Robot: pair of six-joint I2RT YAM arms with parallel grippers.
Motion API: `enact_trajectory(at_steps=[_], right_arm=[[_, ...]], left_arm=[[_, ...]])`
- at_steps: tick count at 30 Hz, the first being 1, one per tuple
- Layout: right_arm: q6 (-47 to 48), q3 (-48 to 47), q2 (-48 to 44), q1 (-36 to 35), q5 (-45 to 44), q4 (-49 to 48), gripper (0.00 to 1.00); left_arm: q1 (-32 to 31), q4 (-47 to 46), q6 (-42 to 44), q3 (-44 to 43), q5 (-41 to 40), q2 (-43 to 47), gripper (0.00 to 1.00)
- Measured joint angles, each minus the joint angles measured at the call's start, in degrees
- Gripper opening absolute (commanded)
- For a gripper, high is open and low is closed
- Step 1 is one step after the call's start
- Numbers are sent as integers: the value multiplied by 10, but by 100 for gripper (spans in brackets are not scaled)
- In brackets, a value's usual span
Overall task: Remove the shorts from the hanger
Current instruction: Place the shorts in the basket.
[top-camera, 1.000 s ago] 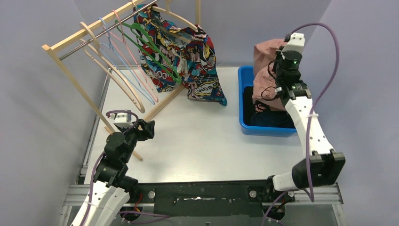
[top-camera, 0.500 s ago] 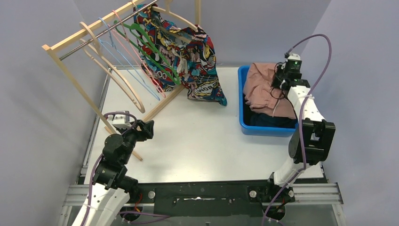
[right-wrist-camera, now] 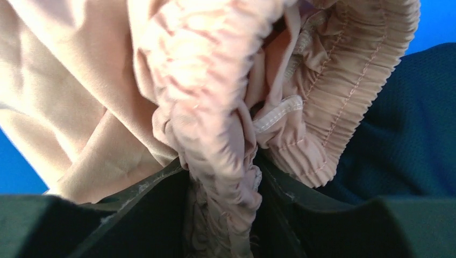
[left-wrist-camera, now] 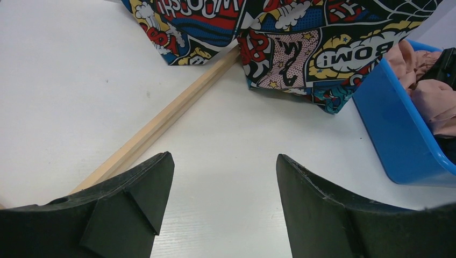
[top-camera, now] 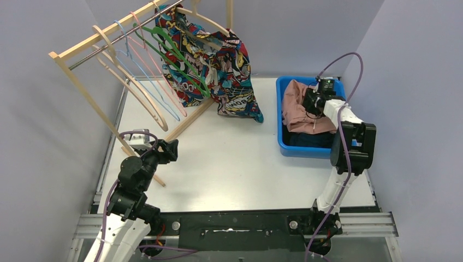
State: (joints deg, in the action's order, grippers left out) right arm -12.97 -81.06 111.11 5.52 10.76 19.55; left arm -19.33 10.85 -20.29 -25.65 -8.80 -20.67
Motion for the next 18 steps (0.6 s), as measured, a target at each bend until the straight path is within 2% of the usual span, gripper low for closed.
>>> enact_trajectory(at_steps=[6, 13, 18], right_arm=[[-7, -12, -55, -9, -40, 53, 70], [-16, -6, -194, -22, -35, 58, 72], [-30, 90, -244, -64, -20, 6, 70]], left_arm=[[0, 0, 0, 0, 0, 0, 69], [0, 0, 0, 0, -2, 2, 69], [0, 1, 0, 0, -4, 2, 69]])
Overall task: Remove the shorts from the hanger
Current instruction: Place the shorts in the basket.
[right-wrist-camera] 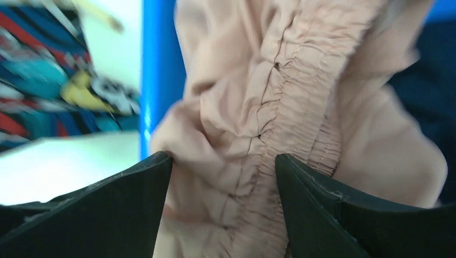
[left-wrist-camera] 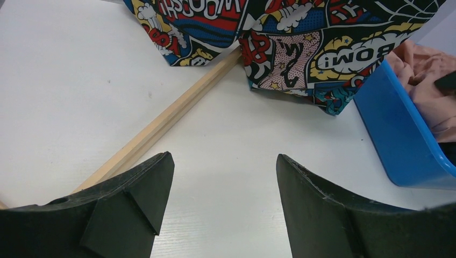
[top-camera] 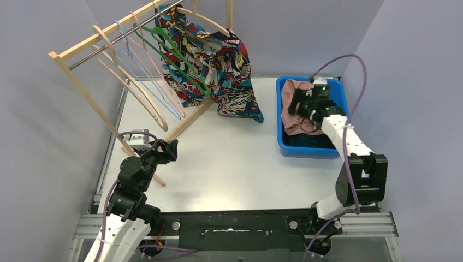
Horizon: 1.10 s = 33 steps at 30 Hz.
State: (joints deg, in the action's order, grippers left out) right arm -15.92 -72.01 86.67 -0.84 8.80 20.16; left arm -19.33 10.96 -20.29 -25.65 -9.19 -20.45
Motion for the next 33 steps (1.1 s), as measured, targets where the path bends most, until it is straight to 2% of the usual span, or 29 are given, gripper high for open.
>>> enact_trajectory(at_steps=[5, 9, 13, 17, 18, 22, 26, 30, 33], right_arm=[[-24, 110, 72, -33, -21, -31, 66], [-34, 104, 71, -32, -31, -33, 69], [-37, 87, 44, -32, -35, -12, 77], [-49, 88, -26, -32, -31, -5, 97], [-57, 92, -52, -32, -30, -9, 99], [-93, 138, -172, -32, -26, -69, 98], [-153, 259, -288, -33, -18, -150, 98], [-183, 362, -333, -33, 1, -172, 98], [-196, 371, -338, -33, 12, -162, 98]], left_arm=[[0, 0, 0, 0, 0, 0, 69], [0, 0, 0, 0, 0, 0, 69], [0, 0, 0, 0, 0, 0, 69], [0, 0, 0, 0, -1, 1, 69], [0, 0, 0, 0, -1, 2, 69], [0, 0, 0, 0, -1, 7, 69], [0, 0, 0, 0, -1, 8, 69], [0, 0, 0, 0, -1, 6, 69], [0, 0, 0, 0, -1, 5, 69]])
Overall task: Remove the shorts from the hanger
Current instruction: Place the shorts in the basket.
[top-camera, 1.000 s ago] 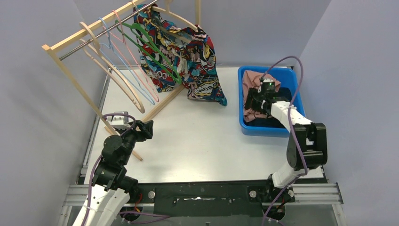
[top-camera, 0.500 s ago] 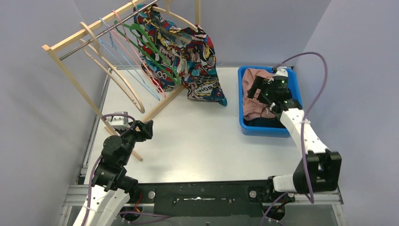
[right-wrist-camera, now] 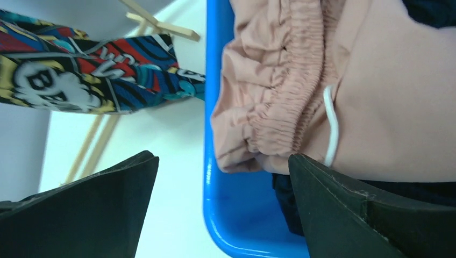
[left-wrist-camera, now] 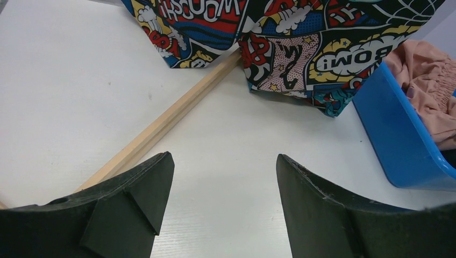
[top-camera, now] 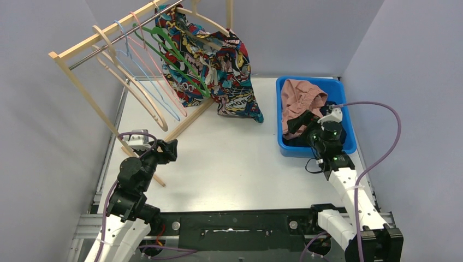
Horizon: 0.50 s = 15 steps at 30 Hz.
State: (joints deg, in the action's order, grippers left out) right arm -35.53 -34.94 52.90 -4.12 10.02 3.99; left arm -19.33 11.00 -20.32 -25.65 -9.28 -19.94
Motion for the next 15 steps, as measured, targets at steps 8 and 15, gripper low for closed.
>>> enact_trajectory(at_steps=[8, 15], right_arm=[[-62, -20, -34, 0, 56, -75, 99], [-92, 22, -20, -48, 124, -219, 92]], left_arm=[[0, 0, 0, 0, -2, 0, 69], [0, 0, 0, 0, -2, 0, 69]])
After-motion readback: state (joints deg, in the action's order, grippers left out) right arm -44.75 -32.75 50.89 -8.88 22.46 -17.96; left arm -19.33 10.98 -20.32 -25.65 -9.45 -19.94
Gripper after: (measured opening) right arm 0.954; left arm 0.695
